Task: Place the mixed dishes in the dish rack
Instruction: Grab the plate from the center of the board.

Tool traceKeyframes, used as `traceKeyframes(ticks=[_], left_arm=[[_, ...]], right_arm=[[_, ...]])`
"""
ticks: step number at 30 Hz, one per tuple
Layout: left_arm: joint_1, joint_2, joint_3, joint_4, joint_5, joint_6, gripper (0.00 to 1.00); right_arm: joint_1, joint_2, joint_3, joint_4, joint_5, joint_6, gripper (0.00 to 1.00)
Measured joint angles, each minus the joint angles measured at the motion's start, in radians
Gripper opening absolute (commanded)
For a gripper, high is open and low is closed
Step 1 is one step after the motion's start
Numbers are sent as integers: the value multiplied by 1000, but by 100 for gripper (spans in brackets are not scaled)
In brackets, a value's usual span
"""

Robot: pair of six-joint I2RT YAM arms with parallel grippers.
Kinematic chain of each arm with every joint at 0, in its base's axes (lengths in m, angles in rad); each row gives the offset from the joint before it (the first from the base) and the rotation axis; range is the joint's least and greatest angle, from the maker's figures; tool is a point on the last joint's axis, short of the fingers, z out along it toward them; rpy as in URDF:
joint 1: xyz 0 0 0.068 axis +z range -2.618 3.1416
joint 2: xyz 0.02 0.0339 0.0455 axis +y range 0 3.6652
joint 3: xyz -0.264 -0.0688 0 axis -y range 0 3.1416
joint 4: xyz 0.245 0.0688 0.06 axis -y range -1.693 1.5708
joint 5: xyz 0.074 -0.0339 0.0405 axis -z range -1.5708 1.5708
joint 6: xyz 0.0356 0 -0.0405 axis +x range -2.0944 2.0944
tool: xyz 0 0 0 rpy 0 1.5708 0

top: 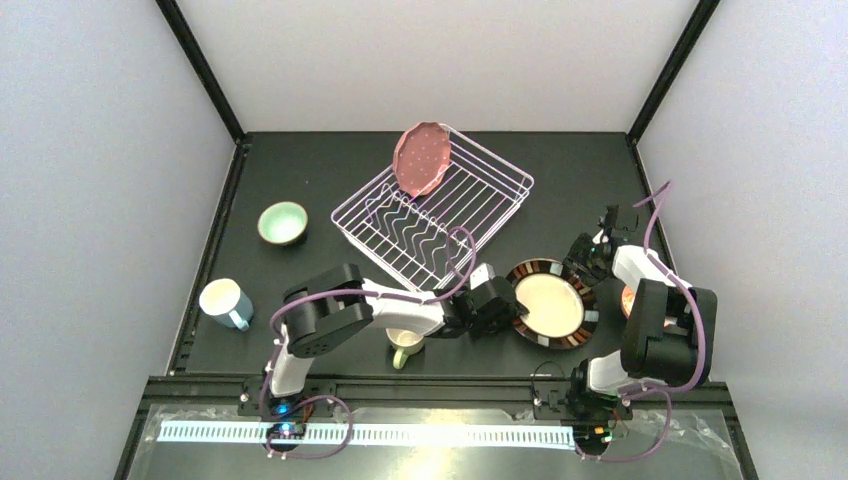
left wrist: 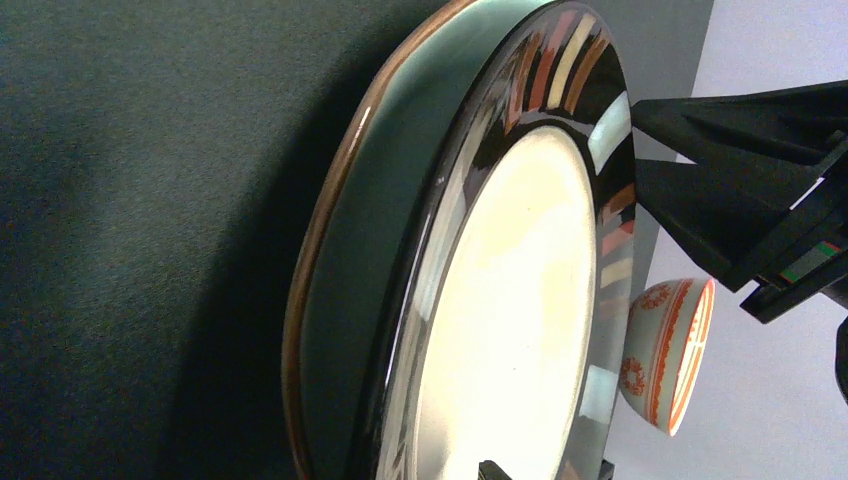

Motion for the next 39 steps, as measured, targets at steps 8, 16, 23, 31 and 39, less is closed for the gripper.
traceKeyframes(ticks=[8,16,23,31,39], left_arm=[[0,30,28,-1,-4,5,49],[0,42,41,-8,-7,10,33],[0,42,58,-6,-10,14,20],[0,41,58,-6,-14,18,5],[0,26,58,-18,-35,47,1]], right_arm=[[0,-8,-12,9,-5,-8,82],[0,-16,-23,18,-18,-13,82],[-1,-19,-23,26,-18,-15,82],[-2,-23,-22,23,-17,-15,82],[-2,-27,5,-15,-19,-10,82]])
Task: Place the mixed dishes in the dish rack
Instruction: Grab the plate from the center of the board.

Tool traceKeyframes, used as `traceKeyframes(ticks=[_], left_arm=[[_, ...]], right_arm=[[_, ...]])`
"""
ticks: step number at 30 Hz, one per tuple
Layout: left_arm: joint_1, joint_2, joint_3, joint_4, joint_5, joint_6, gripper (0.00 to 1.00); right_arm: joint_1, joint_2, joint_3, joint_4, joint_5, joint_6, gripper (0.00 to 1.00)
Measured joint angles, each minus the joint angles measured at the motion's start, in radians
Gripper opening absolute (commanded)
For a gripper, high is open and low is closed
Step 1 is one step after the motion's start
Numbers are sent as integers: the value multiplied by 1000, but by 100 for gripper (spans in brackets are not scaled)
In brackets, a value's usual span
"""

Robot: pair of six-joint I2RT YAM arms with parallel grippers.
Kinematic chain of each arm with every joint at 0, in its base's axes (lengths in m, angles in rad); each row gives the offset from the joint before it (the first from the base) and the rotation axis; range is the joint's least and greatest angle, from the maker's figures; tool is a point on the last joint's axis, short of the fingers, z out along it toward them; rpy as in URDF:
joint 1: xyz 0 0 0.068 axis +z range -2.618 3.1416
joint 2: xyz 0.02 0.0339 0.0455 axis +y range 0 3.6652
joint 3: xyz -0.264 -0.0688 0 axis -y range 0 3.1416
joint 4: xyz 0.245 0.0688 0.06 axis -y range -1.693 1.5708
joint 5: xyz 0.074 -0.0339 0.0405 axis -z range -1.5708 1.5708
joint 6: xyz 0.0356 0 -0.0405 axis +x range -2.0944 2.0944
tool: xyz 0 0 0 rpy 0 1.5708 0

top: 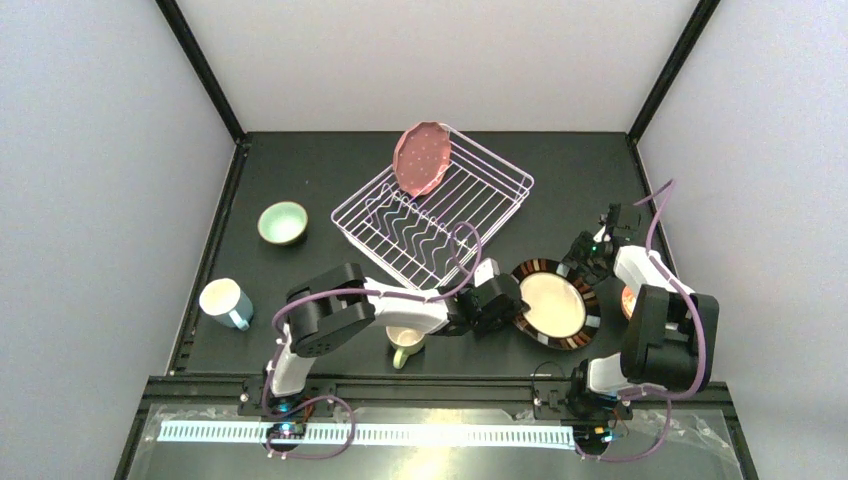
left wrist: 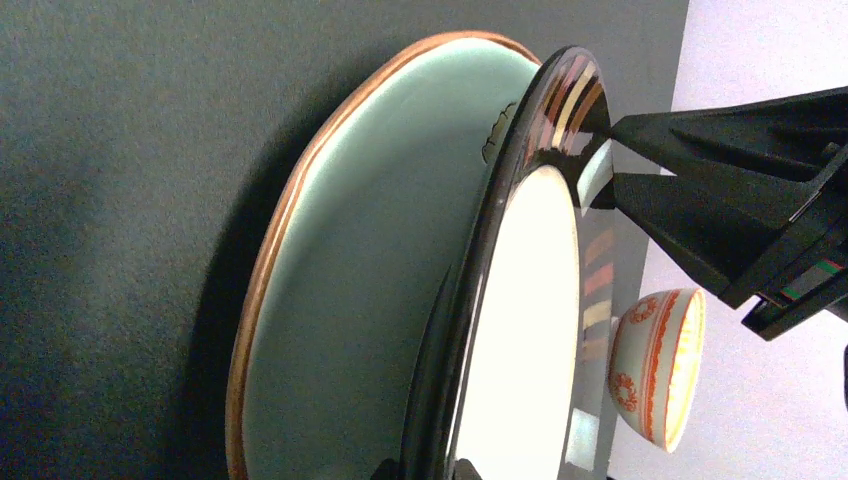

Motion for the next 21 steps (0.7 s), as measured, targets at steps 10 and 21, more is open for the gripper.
traceKeyframes(ticks=[10,21], left_arm=[[2,-55,13,-74,-62,90,1],[6,-103,14,-159,-134,198,1]], right_arm=[[2,-8,37,-78,-14,31,82],[3,-12,74,-136,-34,49,82]])
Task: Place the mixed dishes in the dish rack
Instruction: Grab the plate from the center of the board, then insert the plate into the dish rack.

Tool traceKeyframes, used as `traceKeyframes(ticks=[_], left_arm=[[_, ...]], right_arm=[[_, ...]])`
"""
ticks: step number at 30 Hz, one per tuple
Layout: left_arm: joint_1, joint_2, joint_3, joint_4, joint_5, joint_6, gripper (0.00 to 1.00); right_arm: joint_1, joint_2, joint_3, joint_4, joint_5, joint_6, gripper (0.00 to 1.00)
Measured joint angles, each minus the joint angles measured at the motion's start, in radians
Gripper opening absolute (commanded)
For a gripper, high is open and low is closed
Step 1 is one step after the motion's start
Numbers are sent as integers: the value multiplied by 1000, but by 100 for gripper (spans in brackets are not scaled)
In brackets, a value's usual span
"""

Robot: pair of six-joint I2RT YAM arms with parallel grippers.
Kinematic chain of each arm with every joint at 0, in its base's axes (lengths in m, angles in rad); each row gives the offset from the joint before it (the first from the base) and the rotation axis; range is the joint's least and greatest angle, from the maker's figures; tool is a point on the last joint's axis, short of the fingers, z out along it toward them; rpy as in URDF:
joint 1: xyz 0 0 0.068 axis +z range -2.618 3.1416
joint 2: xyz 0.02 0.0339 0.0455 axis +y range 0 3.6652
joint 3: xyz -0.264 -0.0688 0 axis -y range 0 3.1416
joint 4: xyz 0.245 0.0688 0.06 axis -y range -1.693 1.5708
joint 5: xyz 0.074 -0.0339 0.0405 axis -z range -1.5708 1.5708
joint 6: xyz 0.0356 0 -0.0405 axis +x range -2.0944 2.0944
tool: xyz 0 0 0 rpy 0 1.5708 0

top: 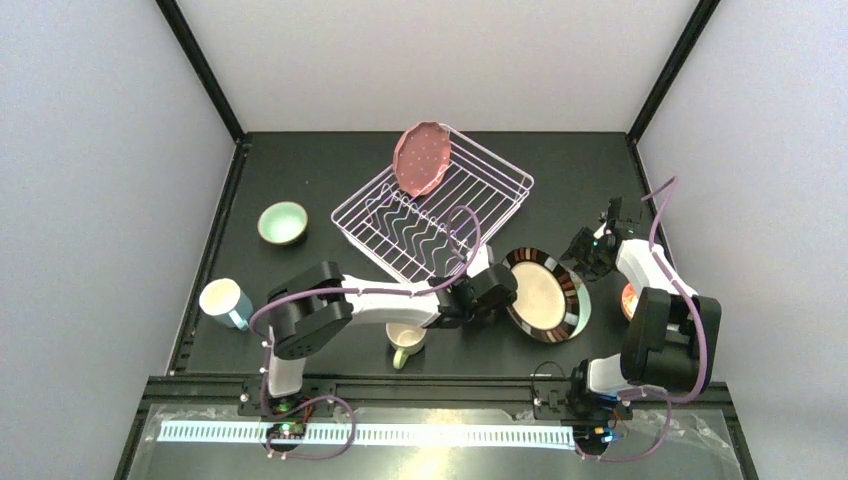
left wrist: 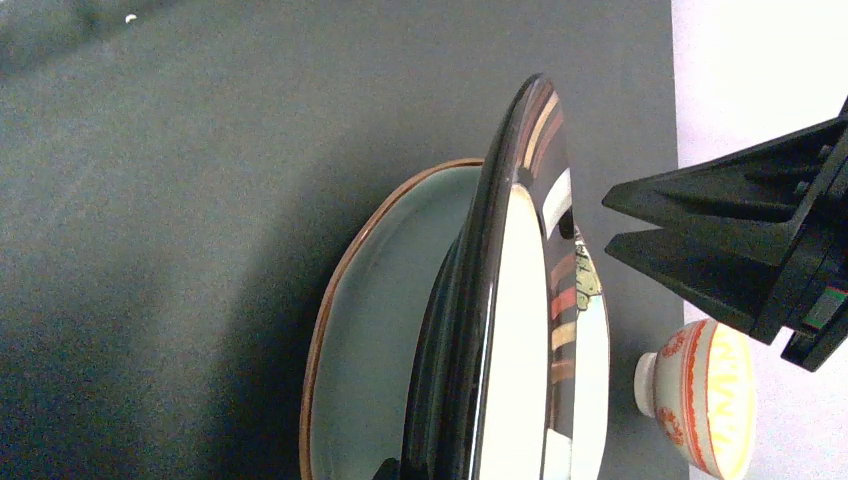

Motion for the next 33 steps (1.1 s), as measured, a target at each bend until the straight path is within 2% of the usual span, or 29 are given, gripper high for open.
traceKeyframes(ticks=[16,26,33], left_arm=[[3,-60,-19,-19,-28,120,1],[3,-172,-22,-41,-72,229,1],[3,-280,-21,-140,-127,335,1]], right_arm=[[1,-1,35,-9,3,22,82],[1,-1,80,-21,22,31,83],[1,-1,153,-29,42,51,83]])
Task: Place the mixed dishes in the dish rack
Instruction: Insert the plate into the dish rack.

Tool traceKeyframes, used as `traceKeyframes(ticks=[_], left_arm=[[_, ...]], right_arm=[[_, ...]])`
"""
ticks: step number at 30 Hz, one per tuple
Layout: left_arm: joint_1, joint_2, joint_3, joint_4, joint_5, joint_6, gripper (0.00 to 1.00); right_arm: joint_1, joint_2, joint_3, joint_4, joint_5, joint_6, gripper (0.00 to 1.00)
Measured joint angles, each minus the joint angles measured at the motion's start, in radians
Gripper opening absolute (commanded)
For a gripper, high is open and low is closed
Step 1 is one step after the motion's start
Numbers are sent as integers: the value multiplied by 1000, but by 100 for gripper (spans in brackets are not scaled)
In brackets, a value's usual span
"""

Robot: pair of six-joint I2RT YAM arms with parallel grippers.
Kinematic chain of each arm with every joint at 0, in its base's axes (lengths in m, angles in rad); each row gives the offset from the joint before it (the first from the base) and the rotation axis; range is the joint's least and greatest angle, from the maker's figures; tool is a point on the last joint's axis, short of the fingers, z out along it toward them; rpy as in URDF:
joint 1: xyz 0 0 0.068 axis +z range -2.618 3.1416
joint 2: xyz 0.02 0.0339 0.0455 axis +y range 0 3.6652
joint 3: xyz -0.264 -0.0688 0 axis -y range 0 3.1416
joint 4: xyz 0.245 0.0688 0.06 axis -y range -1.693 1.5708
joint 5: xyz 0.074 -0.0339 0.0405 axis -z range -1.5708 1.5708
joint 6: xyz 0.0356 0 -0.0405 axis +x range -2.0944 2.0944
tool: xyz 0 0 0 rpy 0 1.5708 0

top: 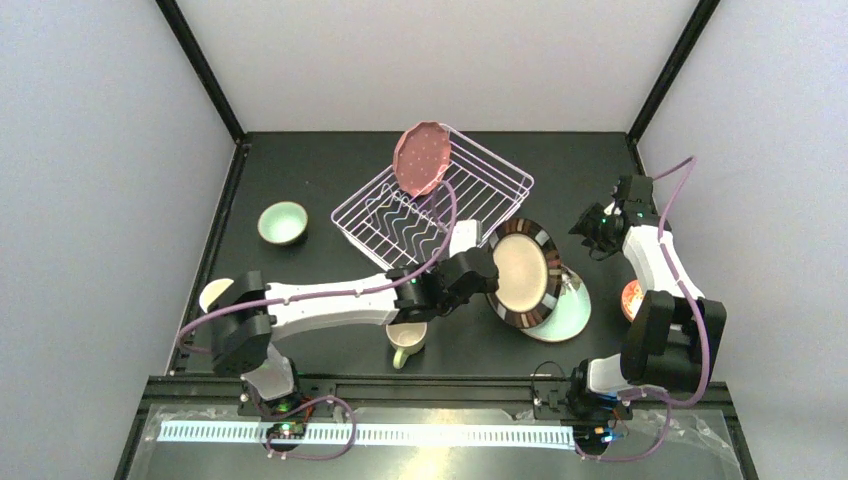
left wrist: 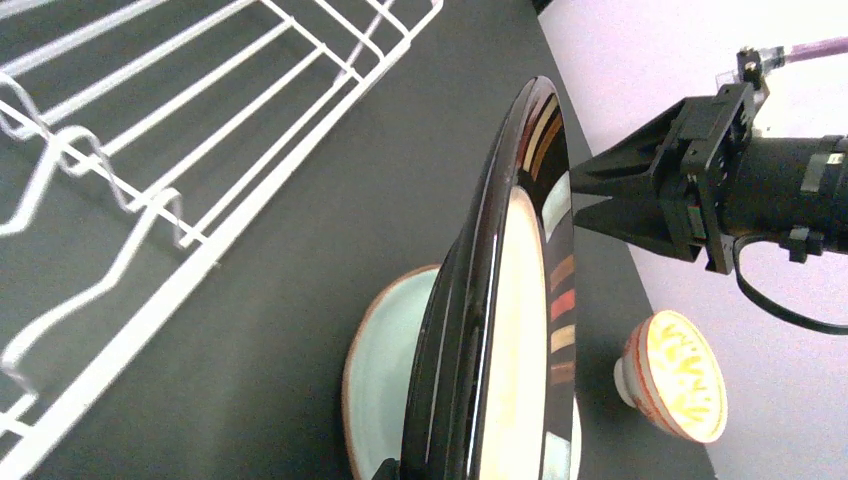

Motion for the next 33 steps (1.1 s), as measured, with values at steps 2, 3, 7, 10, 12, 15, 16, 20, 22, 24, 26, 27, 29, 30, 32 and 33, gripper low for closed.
traceKeyframes(ticks=[2,3,7,10,12,15,16,20,22,24,26,27,29,30,32,33], left_arm=[[0,-37,0,-34,-21,33,1],[0,-62,1,-55,-37,57,1],[0,-139,23,-126,-98,148,1],[2,-180,59,-166,-147,233,1],[6,-197,85,-185,-181,290,1],[12,-210,124,-204,-232,393,1],[16,-212,133,-206,-246,428,1],[47,-213,161,-205,-274,583,1],[72,-211,180,-212,-276,661,1],[104,-210,202,-216,-270,731,1],[144,-210,221,-215,-258,789,1],[170,-210,229,-211,-249,818,1],[217,-210,236,-200,-233,860,1],[242,-210,237,-196,-221,879,1],[293,-208,237,-187,-193,912,1],[317,-207,237,-182,-181,925,1]], right_arm=[[0,0,7,3,0,6,83],[0,0,7,4,0,8,83],[0,1,7,7,0,22,83],[0,1,3,19,-2,30,82],[0,1,3,26,-3,32,82],[0,1,3,35,-4,32,83],[0,1,3,37,-4,32,83],[0,1,4,42,-4,27,82],[0,2,9,42,-4,25,82],[0,4,23,42,-3,21,82],[0,6,42,44,-4,18,82],[0,8,55,47,-4,16,82],[0,13,71,54,-4,14,82],[0,16,77,60,-4,13,82],[0,25,85,68,-4,13,82],[0,31,88,71,-5,13,82]])
